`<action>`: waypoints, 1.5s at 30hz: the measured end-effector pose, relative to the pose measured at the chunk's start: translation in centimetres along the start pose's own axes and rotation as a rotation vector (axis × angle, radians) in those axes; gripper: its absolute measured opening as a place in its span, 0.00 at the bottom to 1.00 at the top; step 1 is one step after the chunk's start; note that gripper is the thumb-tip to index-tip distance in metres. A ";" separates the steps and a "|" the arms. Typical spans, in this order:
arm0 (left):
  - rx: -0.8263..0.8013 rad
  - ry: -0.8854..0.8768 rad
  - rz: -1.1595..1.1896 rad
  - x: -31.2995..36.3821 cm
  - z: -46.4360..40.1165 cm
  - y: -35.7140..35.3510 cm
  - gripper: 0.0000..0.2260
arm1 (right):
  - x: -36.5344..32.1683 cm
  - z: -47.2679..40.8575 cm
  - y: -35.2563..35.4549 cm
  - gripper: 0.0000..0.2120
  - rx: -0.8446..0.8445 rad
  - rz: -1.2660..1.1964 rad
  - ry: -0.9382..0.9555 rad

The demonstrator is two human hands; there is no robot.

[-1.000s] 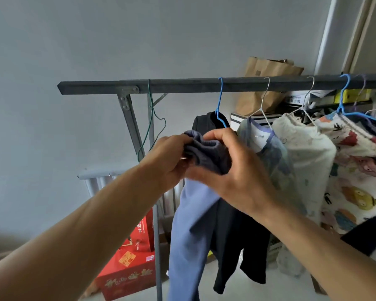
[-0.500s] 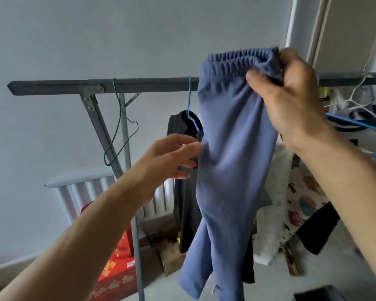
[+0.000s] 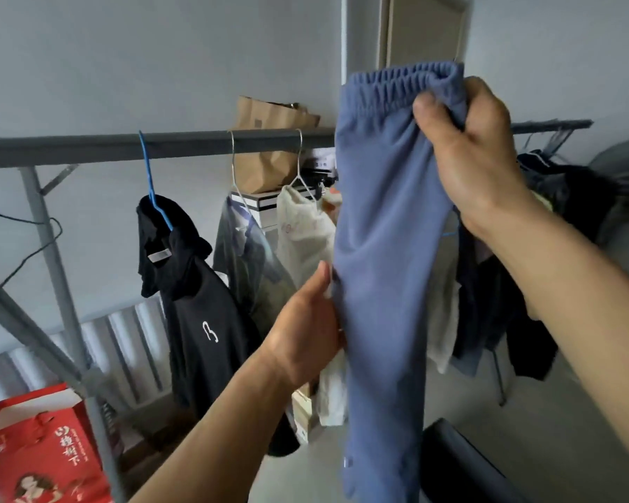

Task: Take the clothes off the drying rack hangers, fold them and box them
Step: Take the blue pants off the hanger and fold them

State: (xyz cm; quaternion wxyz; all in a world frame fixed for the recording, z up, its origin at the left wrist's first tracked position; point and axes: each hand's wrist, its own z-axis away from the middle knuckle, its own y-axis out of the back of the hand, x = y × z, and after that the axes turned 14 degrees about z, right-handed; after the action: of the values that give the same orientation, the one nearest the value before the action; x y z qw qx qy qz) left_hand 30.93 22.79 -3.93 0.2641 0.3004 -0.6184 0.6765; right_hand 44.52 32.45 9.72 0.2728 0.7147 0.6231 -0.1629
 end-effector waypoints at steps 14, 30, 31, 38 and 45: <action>-0.074 -0.366 -0.659 -3.2 -9.3 -5.0 0.06 | 8.9 -1.6 14.5 0.10 0.058 0.154 -0.169; -0.402 0.061 -0.427 -5.2 -8.5 -6.6 0.07 | 8.6 -3.0 13.6 0.08 0.070 -0.232 -0.505; -0.389 0.101 -0.330 -5.2 -8.5 -6.8 0.08 | 8.9 -3.2 13.4 0.08 0.093 -0.208 -0.544; -0.439 0.275 0.098 -4.0 -7.9 -7.1 0.24 | 10.1 -0.1 12.2 0.21 0.044 -0.441 -0.864; -0.439 0.223 0.109 -2.7 -8.8 -8.8 0.18 | 13.8 7.4 11.0 0.48 -0.275 -0.472 -1.114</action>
State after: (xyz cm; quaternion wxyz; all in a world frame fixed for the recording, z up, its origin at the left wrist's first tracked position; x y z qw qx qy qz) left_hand 38.46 32.43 -0.42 0.3525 0.1257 -0.7328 0.5683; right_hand 58.40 38.24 -2.05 0.6033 0.3234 0.5437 -0.4855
